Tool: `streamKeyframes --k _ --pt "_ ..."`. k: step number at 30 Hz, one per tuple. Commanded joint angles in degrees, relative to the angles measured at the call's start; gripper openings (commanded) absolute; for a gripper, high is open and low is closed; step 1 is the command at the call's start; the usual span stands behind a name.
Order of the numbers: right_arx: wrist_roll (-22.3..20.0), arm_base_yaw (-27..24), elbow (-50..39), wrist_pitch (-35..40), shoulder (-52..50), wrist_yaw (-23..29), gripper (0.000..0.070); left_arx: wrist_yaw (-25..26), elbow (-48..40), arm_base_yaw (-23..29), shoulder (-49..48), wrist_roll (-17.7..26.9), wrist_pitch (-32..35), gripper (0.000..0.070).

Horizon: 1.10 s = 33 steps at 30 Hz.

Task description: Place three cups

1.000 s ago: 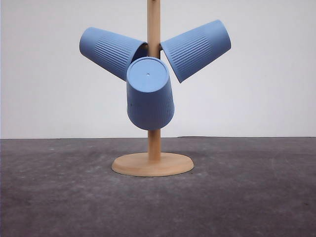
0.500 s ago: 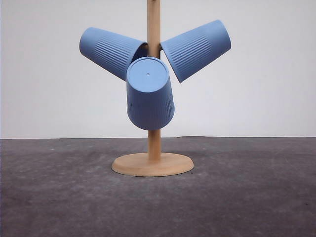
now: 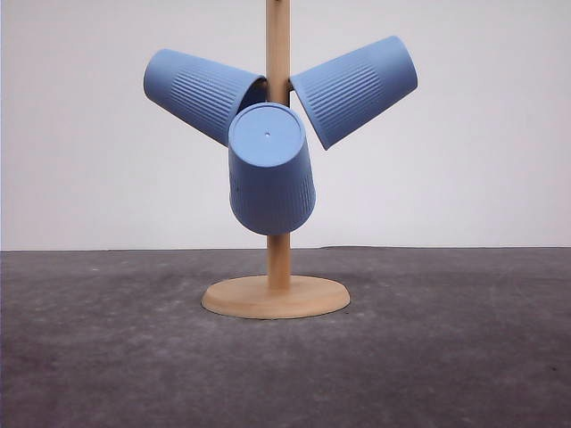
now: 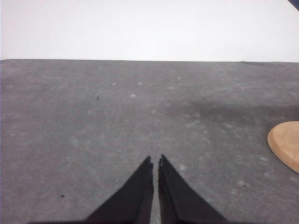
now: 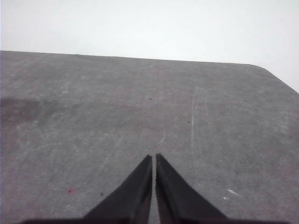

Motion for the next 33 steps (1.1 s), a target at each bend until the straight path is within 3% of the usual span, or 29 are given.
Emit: streamKeyframes --k 1,33 --pt "0.6 0.0 -0.1 0.6 0.0 0.2 0.0009 0.1 -0.8 0.0 -0.1 0.0 0.7 0.0" --pt "0.6 0.0 -0.1 0.6 0.0 0.2 0.0009 0.1 -0.8 0.0 -0.1 0.0 0.7 0.0"
